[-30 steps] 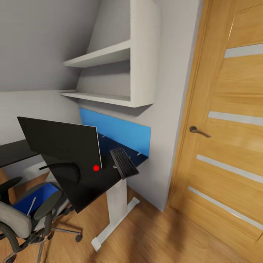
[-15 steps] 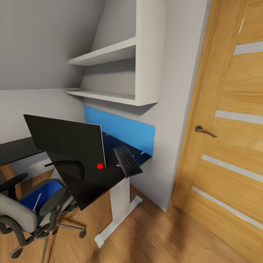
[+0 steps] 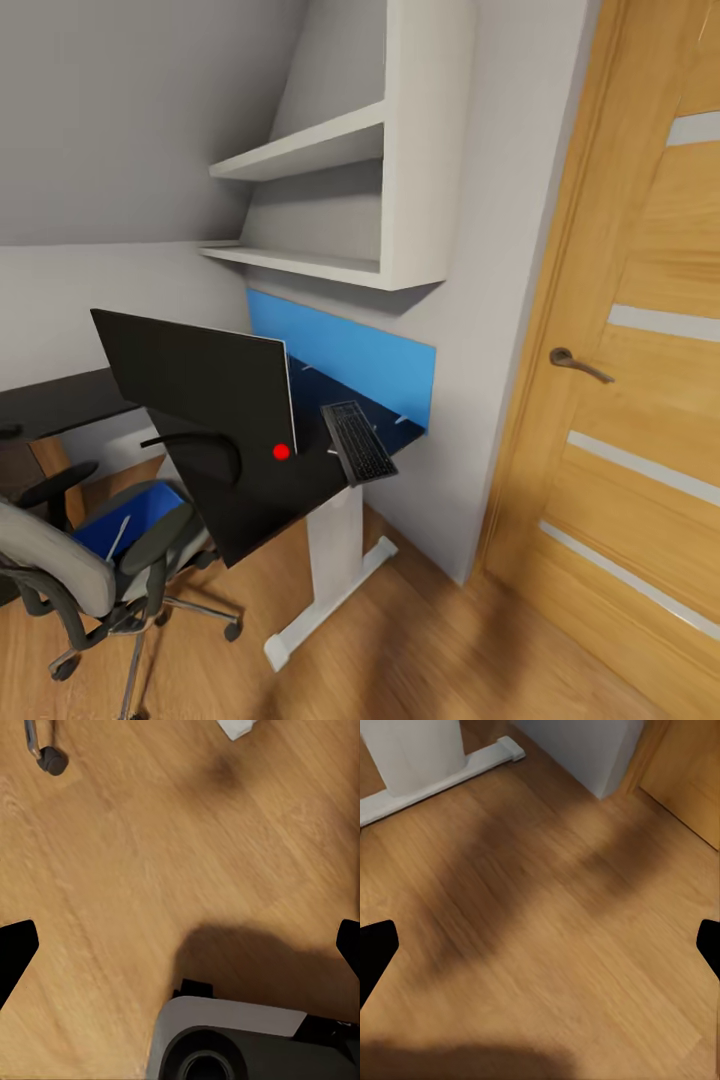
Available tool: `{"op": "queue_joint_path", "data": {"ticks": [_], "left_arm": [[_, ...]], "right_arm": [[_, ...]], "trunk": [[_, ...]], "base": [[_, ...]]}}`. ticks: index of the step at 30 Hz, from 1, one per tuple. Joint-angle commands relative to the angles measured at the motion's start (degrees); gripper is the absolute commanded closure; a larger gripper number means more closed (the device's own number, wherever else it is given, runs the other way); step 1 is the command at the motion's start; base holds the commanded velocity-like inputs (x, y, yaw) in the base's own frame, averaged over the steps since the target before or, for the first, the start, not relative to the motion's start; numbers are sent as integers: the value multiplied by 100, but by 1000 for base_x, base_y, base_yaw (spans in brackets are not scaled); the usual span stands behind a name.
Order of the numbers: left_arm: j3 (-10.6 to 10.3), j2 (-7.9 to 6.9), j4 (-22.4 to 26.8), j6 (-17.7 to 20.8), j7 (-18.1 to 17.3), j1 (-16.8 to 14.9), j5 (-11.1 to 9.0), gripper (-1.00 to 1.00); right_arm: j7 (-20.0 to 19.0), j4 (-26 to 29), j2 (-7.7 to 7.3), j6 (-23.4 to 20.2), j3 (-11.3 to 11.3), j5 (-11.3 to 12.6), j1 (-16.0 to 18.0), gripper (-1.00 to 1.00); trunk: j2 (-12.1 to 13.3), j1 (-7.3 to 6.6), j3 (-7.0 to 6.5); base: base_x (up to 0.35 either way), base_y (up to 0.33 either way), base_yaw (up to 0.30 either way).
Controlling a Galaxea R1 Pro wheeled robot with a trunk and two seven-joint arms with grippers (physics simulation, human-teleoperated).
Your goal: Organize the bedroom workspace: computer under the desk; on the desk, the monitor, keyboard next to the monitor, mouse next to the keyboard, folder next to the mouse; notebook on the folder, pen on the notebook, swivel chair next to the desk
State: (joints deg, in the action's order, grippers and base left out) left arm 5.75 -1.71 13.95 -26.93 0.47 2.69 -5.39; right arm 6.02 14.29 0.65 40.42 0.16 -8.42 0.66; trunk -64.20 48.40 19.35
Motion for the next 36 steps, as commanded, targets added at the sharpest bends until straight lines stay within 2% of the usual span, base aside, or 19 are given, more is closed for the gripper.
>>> {"op": "queue_joint_path", "data": {"ticks": [1,26,36], "left_arm": [[-13,1,11,-4,-3,3,-51,-100],[-13,-2,11,18,-3,3,-50,-100],[-13,1,11,2,-3,3,-51,-100]], "right_arm": [[57,-7,0,4,2,-65,4,-100],[48,-55,-4,1,25,-97,4,-100],[48,-58,-4,1,24,-98,4,-100]], "trunk": [[-3,0,5],[-3,0,5],[-3,0,5]], "base": [[0,-340,278],[4,-346,280],[150,40,281]]}}
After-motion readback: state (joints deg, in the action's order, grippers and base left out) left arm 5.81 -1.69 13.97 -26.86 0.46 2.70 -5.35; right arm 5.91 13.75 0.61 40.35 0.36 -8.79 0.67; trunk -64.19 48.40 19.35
